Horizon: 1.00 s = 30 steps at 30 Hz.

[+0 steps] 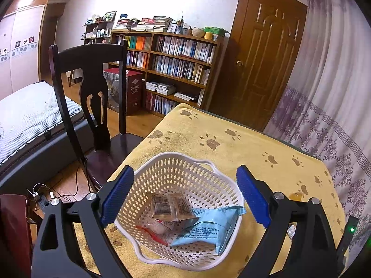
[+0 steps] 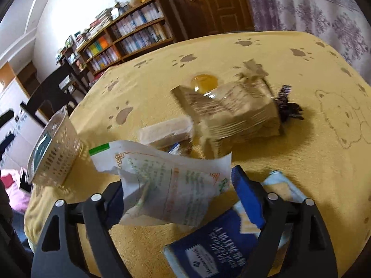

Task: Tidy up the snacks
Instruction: 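Carry the white-green wrapper with the right tool into the basket and release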

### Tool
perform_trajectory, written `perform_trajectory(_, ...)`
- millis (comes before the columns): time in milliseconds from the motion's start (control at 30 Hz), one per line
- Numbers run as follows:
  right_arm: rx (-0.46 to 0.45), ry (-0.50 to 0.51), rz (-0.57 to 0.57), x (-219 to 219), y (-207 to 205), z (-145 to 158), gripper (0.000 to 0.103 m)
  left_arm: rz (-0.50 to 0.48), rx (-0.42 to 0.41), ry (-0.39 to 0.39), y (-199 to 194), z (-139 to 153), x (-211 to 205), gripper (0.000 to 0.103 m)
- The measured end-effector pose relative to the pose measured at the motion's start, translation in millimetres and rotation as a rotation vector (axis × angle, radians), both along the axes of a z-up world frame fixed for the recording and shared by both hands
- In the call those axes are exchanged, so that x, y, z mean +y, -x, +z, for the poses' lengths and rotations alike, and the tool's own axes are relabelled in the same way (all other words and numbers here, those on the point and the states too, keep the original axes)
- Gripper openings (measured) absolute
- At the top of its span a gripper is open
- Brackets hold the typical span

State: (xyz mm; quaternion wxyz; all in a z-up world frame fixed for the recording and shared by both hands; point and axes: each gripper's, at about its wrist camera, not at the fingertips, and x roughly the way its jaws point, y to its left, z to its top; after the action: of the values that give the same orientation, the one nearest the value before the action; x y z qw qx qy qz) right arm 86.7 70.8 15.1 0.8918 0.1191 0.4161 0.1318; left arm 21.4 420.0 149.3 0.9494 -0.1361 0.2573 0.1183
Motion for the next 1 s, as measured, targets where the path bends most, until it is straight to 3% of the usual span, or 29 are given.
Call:
perform_trajectory(133,-0.018,0.056,0.011,7,3,0,0.066,0.002,-0.001,0.001,0,0,0,0.091)
perform_trajectory(600,-0.1,-0.022,0.03,19,21,41,0.064,0.008,-0.021,0.013,1,5,0,0.091)
perform_trajectory(833,-0.149,-0.024,0.089,61,19,70,0.065,0.023,-0.067,-0.007,12,17,13,0.091)
perform_trajectory(1000,-0.178,-0.02,0.149,108,13,87,0.065,0.051,-0.101,0.038,24,23,35,0.091)
